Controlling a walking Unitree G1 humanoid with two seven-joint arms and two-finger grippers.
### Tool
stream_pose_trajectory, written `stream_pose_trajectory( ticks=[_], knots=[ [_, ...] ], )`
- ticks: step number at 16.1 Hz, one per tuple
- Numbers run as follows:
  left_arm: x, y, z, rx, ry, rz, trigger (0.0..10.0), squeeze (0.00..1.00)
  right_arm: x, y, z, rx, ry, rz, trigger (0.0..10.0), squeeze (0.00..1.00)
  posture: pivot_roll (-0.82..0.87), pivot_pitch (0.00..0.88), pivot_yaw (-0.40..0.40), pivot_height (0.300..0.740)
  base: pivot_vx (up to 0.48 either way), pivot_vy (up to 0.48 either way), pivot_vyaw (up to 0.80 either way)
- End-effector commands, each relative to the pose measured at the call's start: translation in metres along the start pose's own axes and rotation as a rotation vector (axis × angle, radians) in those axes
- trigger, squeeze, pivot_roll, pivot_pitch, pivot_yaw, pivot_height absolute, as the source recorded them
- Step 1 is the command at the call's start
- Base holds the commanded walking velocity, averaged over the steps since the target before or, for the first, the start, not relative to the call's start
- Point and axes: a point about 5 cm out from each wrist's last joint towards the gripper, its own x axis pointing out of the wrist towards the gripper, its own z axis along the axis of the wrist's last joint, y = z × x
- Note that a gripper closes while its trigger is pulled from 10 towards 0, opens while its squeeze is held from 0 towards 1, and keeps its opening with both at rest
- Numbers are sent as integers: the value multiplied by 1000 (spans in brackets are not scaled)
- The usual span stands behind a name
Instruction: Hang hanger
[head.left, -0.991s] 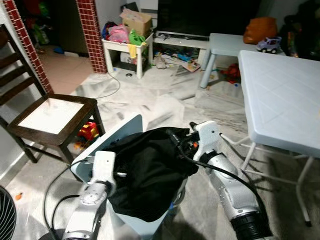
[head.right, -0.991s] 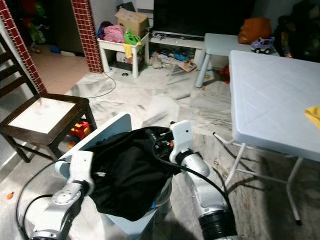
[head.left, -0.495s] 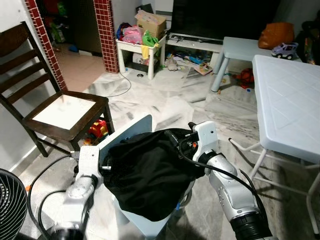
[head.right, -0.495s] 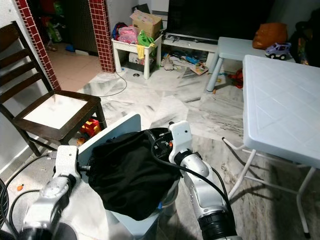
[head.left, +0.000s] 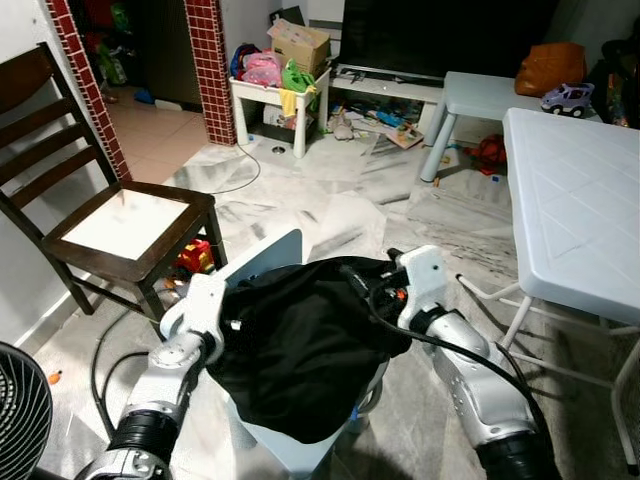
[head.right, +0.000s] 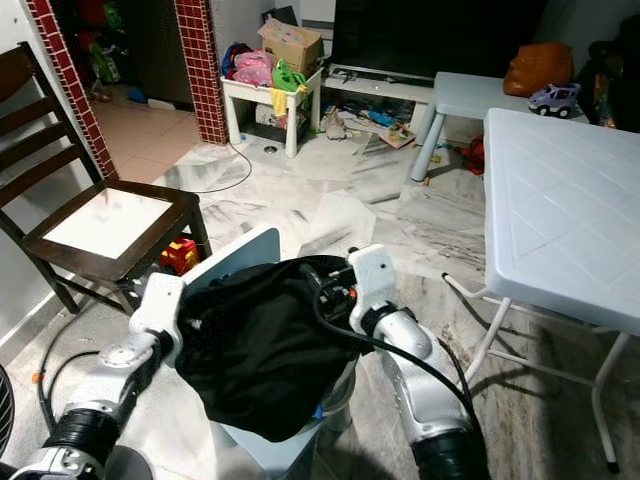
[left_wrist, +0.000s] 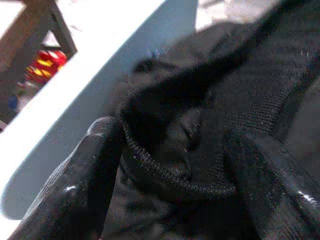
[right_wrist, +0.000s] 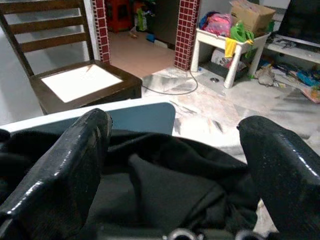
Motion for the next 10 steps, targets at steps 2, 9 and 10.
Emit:
stream_pose_trajectory(
  ticks=[2, 9, 10],
  knots=[
    [4, -5, 0, 23, 12, -28, 0, 0, -3, -3, 5, -13, -5, 0, 10000, 0, -60, 1, -27, 740, 0, 0, 0],
    [6, 3, 5, 17, -43, 31, 0, 0, 1, -1, 7, -21, 6, 19, 10000, 0, -38, 0, -43, 740, 0, 0, 0],
    [6, 3, 5, 15, -45, 30, 0, 0, 2, 0, 6, -21, 7, 22, 10000, 0, -36, 0, -44, 740, 0, 0, 0]
  ],
)
